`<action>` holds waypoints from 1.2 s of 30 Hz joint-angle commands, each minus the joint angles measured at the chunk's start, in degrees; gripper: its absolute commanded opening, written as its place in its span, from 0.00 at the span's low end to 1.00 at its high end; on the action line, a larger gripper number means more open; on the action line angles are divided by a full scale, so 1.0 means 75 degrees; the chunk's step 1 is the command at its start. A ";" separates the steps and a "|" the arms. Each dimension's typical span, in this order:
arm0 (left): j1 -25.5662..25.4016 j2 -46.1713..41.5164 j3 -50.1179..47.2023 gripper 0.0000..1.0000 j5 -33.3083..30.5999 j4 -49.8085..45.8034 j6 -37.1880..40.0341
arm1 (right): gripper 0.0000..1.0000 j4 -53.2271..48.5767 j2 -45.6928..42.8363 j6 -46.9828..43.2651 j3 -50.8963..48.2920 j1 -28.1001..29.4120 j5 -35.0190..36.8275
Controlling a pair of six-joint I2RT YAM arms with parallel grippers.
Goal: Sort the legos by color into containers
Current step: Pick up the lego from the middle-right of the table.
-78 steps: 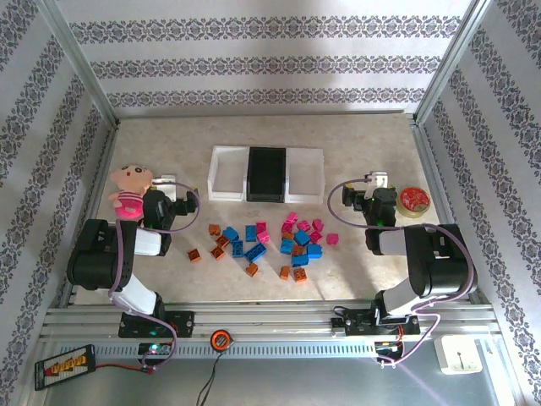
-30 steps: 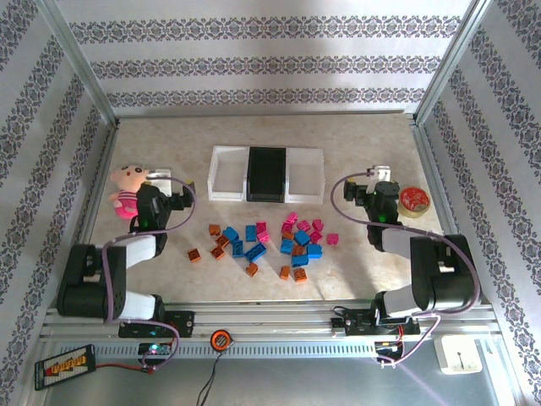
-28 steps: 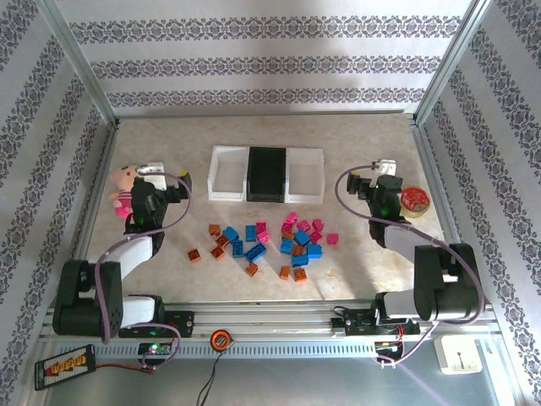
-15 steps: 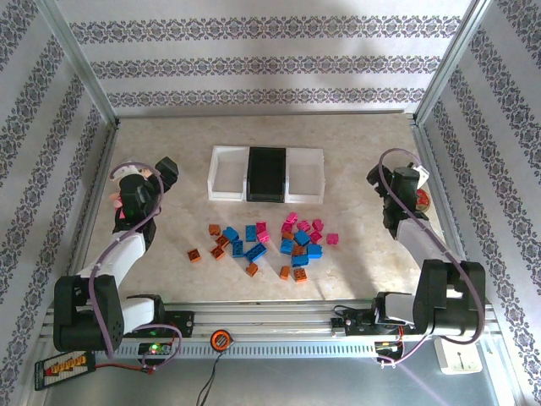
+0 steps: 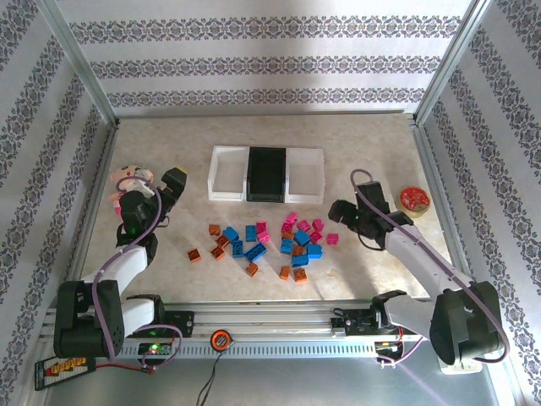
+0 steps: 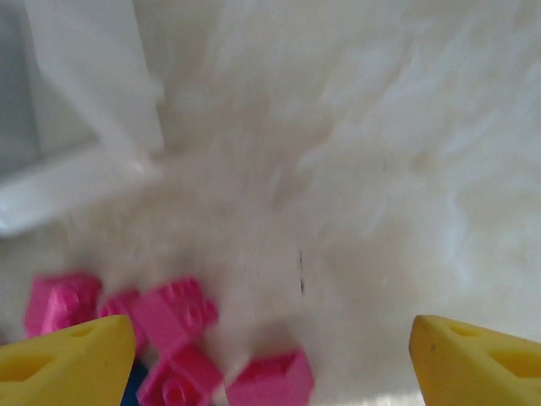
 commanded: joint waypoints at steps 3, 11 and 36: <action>0.0012 -0.0340 -0.0273 0.99 0.0560 0.0112 -0.0290 | 0.75 -0.1233 -0.0154 -0.0236 -0.0101 0.0628 -0.0096; 0.0004 -0.0382 -0.0342 0.99 0.0712 -0.0261 -0.0138 | 0.67 -0.1081 0.0990 -0.0776 0.0242 0.1113 -0.0396; 0.0003 -0.0444 -0.0126 0.99 0.0912 -0.1045 -0.0062 | 0.31 -0.0570 0.2379 -0.1376 0.0582 0.0992 0.0016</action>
